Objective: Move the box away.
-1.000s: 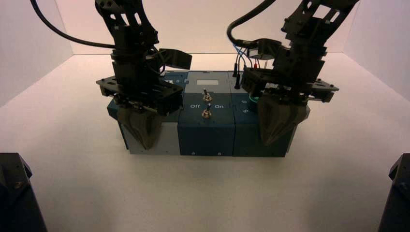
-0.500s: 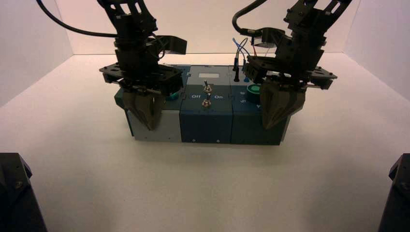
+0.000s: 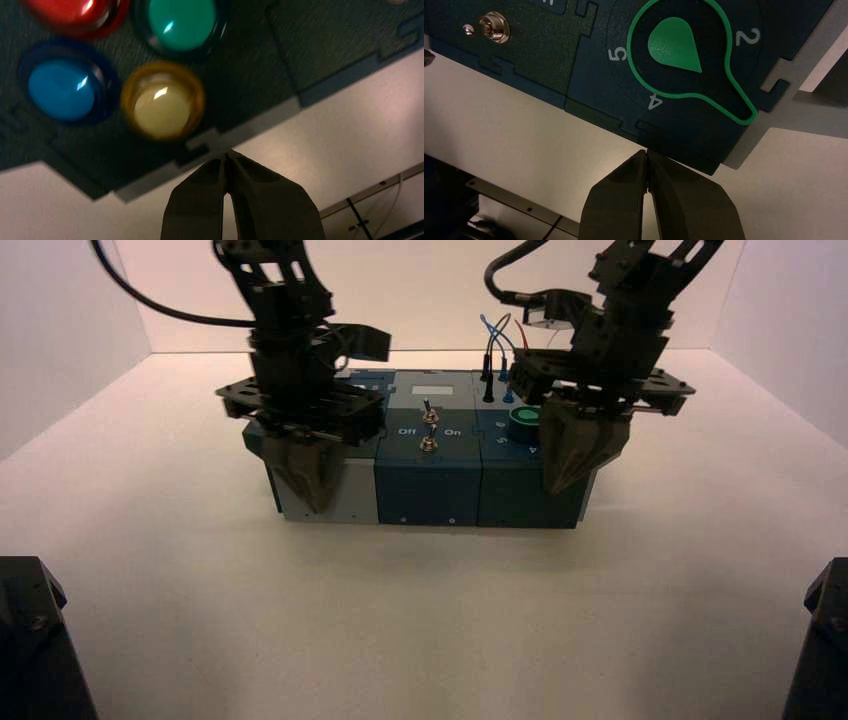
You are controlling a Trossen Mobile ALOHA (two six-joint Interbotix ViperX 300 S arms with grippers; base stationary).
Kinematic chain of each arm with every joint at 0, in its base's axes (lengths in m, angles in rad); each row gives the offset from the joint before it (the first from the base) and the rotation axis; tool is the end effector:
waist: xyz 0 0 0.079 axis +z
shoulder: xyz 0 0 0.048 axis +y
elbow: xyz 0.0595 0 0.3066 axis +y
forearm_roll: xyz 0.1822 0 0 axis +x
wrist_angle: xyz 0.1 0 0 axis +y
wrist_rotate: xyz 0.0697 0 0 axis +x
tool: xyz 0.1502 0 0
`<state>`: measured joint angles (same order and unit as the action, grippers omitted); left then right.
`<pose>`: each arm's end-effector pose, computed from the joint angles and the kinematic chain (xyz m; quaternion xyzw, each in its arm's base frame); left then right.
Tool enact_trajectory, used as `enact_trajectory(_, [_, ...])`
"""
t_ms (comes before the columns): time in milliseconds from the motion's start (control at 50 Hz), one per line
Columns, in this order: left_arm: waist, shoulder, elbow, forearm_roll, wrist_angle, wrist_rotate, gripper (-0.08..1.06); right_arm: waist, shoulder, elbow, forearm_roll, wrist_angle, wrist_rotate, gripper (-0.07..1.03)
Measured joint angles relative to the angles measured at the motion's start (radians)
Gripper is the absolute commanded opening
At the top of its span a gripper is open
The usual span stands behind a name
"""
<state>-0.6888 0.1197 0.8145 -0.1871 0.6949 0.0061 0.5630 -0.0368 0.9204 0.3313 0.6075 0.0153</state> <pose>0.1784 -0.1808 -0.0207 0.1592 0.7123 -0.2223 0.6464 0.1896 0.1679 0.0026 -0.0236 0.6895 0.1742 0.7026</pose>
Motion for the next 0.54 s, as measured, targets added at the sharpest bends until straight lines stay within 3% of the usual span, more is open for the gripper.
enact_trajectory(160, [0.000,-0.110,0.055,-0.005,-0.002,-0.003,-0.03,0.014,-0.089,0.023,0.005,0.028,0.000,-0.02])
enact_trajectory(280, [-0.005,-0.295,0.109,-0.009,0.008,-0.012,-0.03,0.015,-0.201,0.035,0.008,0.049,0.000,-0.02])
enact_trajectory(420, [-0.005,-0.472,0.143,-0.009,0.020,-0.015,-0.03,0.017,-0.319,0.040,0.017,0.052,0.008,-0.02])
enact_trajectory(540, [0.000,-0.558,0.150,-0.005,0.021,-0.017,-0.03,0.017,-0.365,0.038,0.020,0.054,0.012,-0.02])
